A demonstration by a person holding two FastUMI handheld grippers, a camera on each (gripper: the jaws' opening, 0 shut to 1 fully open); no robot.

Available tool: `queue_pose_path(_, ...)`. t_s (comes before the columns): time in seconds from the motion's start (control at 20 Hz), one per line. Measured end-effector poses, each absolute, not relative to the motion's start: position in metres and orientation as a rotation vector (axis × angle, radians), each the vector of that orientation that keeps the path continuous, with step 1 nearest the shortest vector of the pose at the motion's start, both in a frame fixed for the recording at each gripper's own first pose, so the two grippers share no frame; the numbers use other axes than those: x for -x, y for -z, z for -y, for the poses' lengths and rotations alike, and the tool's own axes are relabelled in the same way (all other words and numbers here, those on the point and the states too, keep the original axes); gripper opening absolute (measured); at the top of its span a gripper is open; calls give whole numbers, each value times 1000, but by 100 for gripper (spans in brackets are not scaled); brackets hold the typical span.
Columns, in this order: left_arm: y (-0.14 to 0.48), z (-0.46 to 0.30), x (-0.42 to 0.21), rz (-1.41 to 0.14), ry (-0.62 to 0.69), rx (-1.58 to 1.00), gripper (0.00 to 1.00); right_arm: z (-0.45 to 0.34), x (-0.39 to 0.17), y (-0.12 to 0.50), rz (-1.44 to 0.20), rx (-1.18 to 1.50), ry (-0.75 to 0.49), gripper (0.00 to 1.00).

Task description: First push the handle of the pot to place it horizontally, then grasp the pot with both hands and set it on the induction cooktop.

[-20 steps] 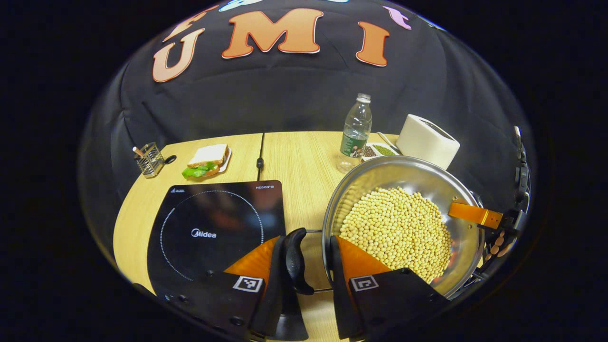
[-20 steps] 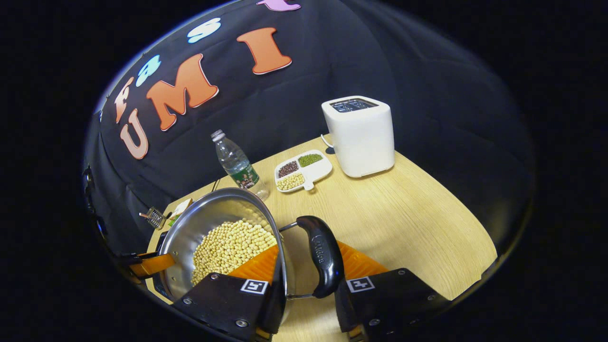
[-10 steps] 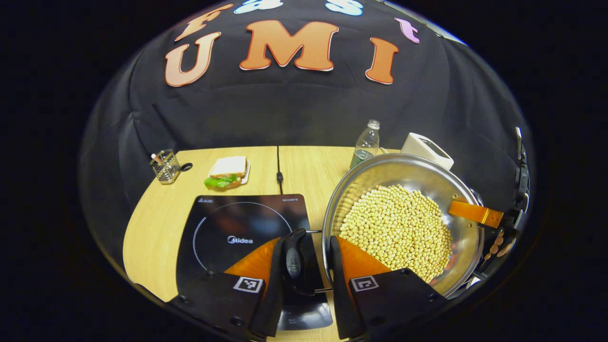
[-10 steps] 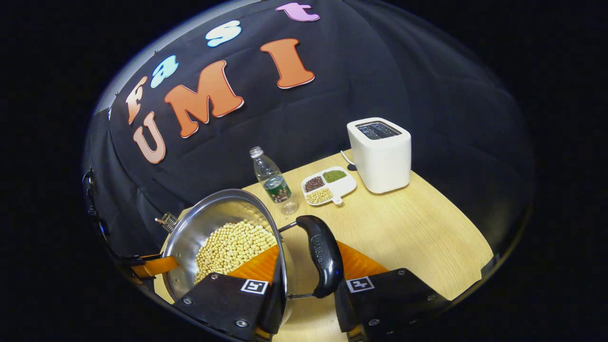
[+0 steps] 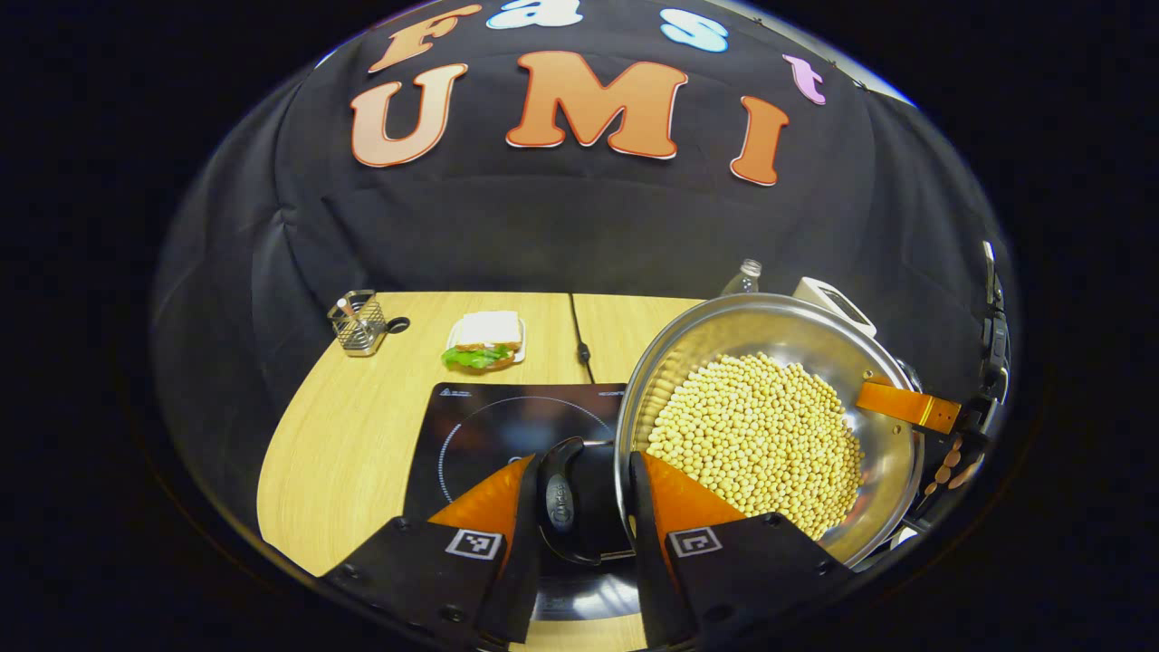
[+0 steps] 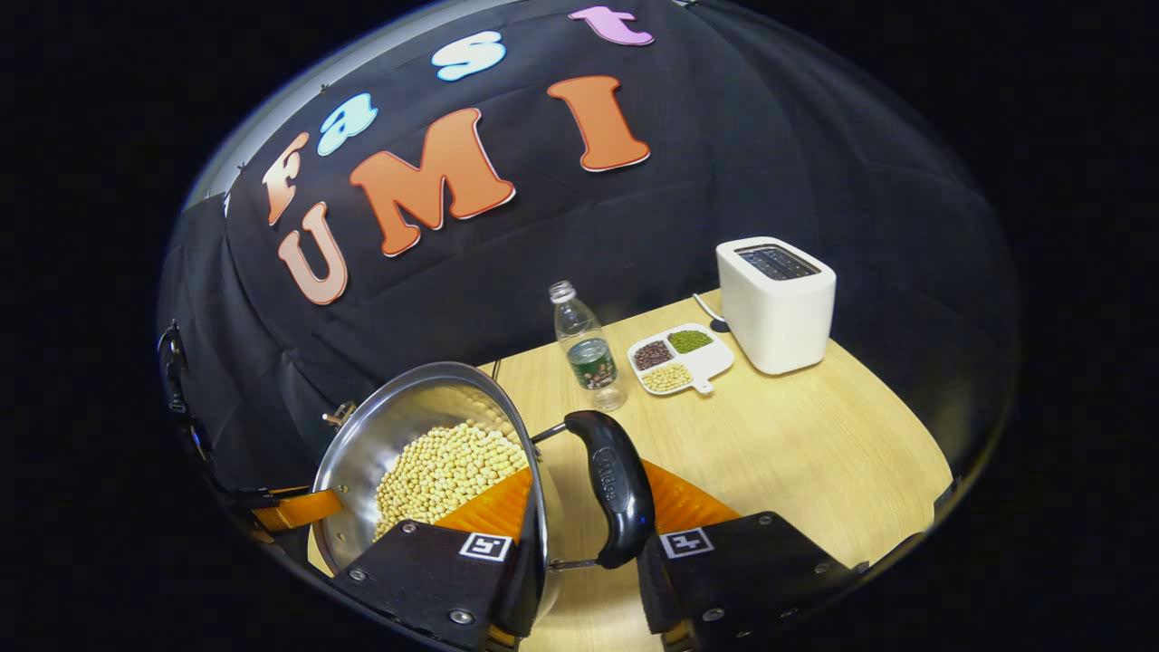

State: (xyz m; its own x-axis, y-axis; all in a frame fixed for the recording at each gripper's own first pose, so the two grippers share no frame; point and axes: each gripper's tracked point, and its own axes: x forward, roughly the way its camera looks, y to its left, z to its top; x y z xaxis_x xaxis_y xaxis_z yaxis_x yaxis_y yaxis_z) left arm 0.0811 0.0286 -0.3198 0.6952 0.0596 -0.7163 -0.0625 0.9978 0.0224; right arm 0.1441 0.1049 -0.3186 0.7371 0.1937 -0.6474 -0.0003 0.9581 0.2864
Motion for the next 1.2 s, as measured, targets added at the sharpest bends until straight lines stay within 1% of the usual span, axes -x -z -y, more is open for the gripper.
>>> queue_pose_path(0.05,317,-38,-80,-798,-79,8,53,-117,-145,319,-739,-278,-118,46)
queue_pose_path(0.1,315,-48,-77,-798,-90,11,49,-127,-147,320,-742,-279,-130,46)
queue_pose_path(0.2,314,-70,-74,-800,-116,11,49,-149,-149,322,-748,-282,-154,46)
queue_pose_path(0.25,310,-80,-72,-799,-130,11,53,-160,-150,324,-752,-284,-166,45)
queue_pose_path(0.3,309,-93,-68,-800,-144,11,53,-173,-150,327,-757,-287,-179,45)
queue_pose_path(0.35,309,-105,-66,-802,-158,12,49,-183,-150,329,-759,-288,-191,45)
queue_pose_path(0.4,310,-115,-64,-807,-172,14,53,-194,-150,332,-765,-287,-204,46)
queue_pose_path(0.45,311,-126,-62,-812,-187,16,49,-206,-151,336,-771,-290,-216,45)
queue_pose_path(0.55,315,-147,-55,-828,-217,20,49,-228,-149,347,-792,-293,-241,45)
queue_pose_path(0.6,318,-157,-51,-836,-231,23,53,-238,-149,354,-804,-294,-253,45)
queue_pose_path(0.65,322,-166,-49,-844,-244,26,53,-247,-148,359,-814,-293,-264,45)
queue_pose_path(0.7,324,-175,-44,-853,-257,29,57,-254,-146,365,-822,-294,-274,45)
queue_pose_path(0.75,326,-182,-42,-862,-267,34,53,-261,-146,371,-832,-293,-282,45)
queue_pose_path(0.8,332,-189,-43,-871,-275,37,53,-269,-146,375,-839,-292,-287,45)
queue_pose_path(0.9,344,-194,-45,-891,-282,46,53,-275,-145,388,-855,-289,-290,45)
queue_pose_path(1.0,350,-191,-52,-914,-282,40,50,-279,-145,400,-873,-288,-288,45)
queue_pose_path(1.05,353,-186,-56,-924,-285,37,57,-280,-144,406,-885,-283,-289,45)
queue_pose_path(1.1,353,-181,-58,-934,-285,36,57,-279,-143,413,-895,-280,-287,46)
queue_pose_path(1.2,355,-181,-62,-952,-287,39,52,-279,-142,422,-910,-283,-283,46)
